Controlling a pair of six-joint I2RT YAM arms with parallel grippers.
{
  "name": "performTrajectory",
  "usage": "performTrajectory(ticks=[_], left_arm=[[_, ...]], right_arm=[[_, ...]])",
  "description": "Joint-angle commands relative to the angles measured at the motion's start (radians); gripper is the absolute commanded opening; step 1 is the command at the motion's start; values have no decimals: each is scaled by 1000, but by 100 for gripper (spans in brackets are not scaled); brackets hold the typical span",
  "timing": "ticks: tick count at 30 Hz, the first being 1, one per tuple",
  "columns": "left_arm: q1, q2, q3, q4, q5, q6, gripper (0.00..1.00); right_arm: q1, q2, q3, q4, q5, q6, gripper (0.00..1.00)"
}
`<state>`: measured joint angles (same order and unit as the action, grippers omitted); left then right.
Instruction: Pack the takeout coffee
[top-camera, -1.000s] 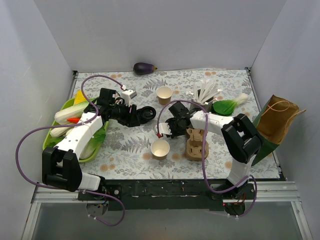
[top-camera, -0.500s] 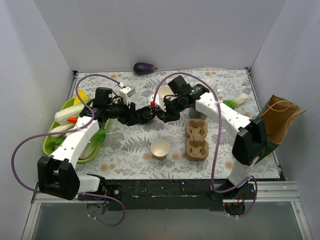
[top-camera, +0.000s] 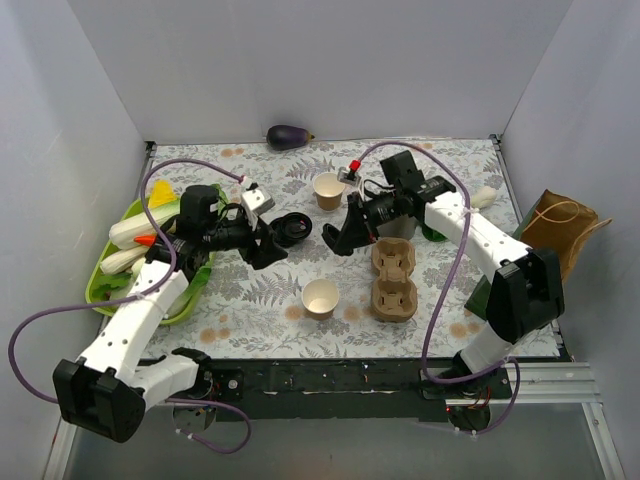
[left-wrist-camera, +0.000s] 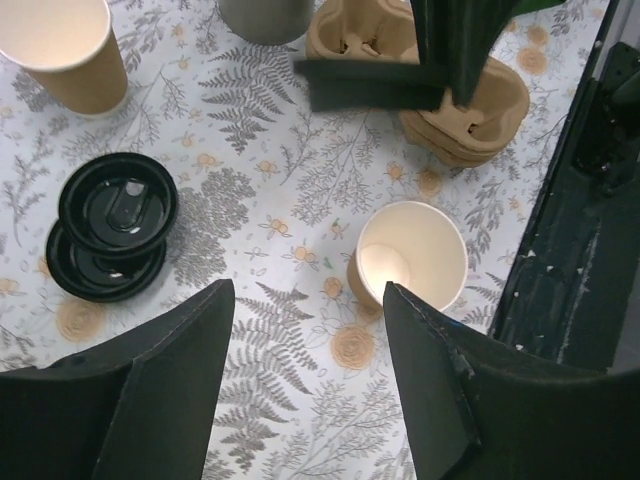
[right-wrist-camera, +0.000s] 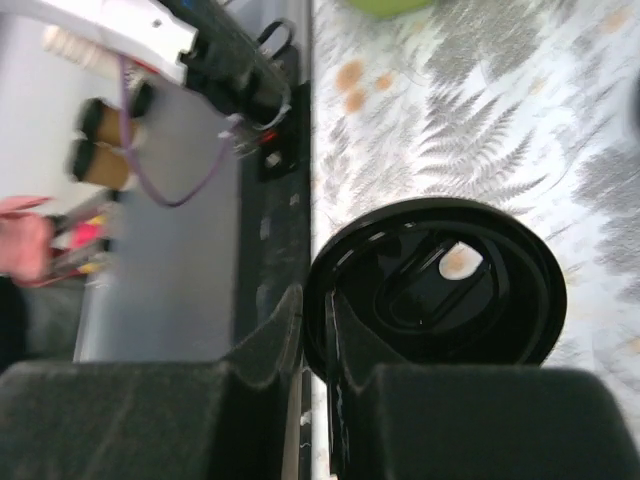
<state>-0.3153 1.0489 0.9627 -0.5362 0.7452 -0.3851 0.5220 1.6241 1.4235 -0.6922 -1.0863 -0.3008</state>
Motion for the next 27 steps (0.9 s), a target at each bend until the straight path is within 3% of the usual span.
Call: performTrajectory(ticks=[1,2,4,5,6,13,22,27], left_arm=[[-39,42,76,-50,-20,121,61],[-50,55,80,-53,-29,141,62],[-80,69,93,-70,-29,150,64],[-93,82,96,-79,-23,160,82],[-103,88,96,-96,-4,178,98],[-182,99,21,-41,16,173,98],[-191,115,-47,83,-36,92,98],[-192,86,-110,125,2,77,98]], right_arm=[[0,-76,-251,511,-253,590,12],[0,-85,-317,795,-259,711,12],[0,-107,-493,1110,-264,1033,12],[0,-113,-520,1211,-258,1055,12],[1,-118,-535,1211,-254,1048,13],[3,-148,-638,1304,-231,1100,15],[51,-113,-666,1415,-228,1145,16],[90,-84,-667,1419,-201,1128,16]])
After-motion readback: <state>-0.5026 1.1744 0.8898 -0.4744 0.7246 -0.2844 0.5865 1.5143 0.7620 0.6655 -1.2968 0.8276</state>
